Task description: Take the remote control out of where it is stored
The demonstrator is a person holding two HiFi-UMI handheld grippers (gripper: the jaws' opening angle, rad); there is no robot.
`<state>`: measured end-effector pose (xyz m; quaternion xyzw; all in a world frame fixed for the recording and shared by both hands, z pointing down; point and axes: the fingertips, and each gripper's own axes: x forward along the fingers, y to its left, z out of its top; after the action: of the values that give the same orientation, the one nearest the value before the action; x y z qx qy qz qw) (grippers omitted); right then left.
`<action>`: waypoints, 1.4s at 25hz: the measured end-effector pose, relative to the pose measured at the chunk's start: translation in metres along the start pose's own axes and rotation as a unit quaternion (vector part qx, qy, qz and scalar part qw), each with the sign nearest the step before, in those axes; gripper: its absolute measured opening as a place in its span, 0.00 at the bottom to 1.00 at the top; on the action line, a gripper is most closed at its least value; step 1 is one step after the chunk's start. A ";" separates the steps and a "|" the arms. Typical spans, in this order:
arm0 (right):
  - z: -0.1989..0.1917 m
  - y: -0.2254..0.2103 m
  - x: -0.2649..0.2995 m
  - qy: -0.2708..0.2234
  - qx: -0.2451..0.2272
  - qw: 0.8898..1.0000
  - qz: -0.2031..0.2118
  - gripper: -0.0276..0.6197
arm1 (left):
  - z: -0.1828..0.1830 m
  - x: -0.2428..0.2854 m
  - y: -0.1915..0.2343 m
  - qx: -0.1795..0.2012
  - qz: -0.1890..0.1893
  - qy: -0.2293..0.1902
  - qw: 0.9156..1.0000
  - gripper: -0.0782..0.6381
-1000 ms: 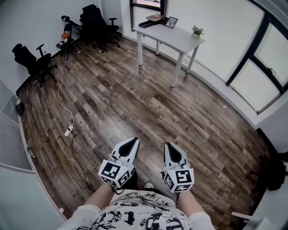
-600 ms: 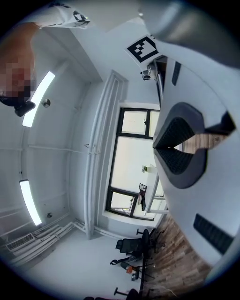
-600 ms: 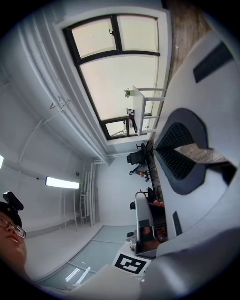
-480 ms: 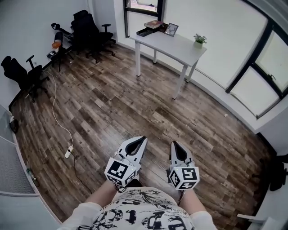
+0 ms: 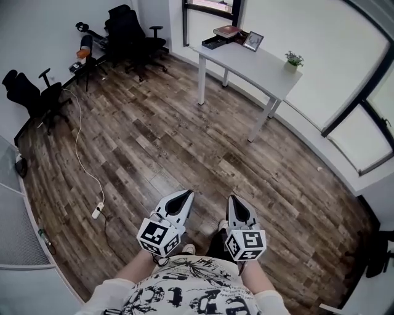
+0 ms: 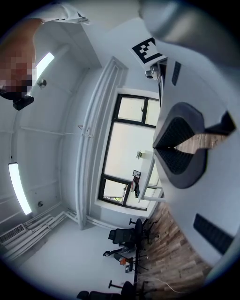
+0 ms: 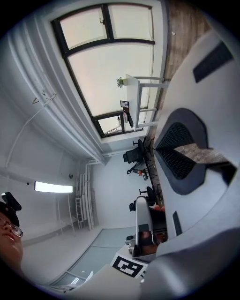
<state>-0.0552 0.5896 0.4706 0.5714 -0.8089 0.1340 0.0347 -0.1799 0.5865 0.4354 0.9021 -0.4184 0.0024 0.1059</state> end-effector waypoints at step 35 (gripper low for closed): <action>0.162 -0.208 0.420 -0.026 -0.014 0.996 0.084 0.05 | 0.108 0.391 0.244 -0.023 0.076 -0.049 0.996 0.12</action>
<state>0.0098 0.0993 0.4391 0.5038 -0.8566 0.1106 0.0102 -0.1195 0.1175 0.4128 0.8641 -0.4902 -0.0432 0.1059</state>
